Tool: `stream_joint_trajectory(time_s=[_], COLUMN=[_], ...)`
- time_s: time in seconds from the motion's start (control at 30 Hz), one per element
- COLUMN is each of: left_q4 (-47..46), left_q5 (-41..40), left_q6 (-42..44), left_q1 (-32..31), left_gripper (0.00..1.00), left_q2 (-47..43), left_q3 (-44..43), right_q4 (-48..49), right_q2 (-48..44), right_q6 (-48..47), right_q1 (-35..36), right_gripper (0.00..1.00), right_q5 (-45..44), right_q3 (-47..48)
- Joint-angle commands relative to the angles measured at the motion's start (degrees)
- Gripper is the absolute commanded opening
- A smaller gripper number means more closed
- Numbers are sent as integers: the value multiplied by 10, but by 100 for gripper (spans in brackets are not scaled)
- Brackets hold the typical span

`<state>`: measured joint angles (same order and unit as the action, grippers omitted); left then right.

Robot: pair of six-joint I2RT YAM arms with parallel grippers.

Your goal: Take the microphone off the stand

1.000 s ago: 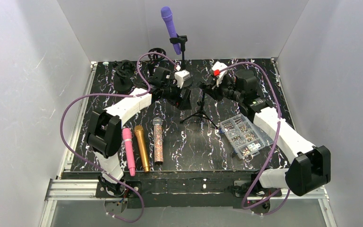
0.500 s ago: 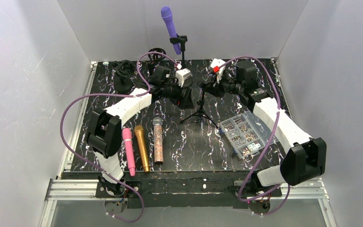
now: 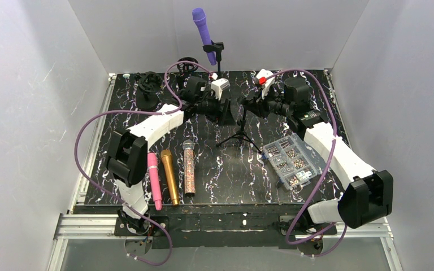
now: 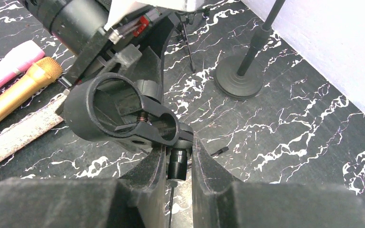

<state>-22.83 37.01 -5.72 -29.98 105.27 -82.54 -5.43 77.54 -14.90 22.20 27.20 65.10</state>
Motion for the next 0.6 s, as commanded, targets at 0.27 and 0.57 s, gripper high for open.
stream_joint_trajectory(time_s=[0.27,0.57], left_q4=[-23,-48], left_q5=[70,114], left_q6=[-84,-119], left_q1=[-13,-14], left_gripper=[63,56], left_q2=[52,66], left_q3=[-37,-48], right_q4=[-243,-242], right_q2=[30,28], right_q6=[19,22], right_q1=[-8,-8], right_gripper=[1,1], right_q5=[-62,-58], right_q3=[-40,-43])
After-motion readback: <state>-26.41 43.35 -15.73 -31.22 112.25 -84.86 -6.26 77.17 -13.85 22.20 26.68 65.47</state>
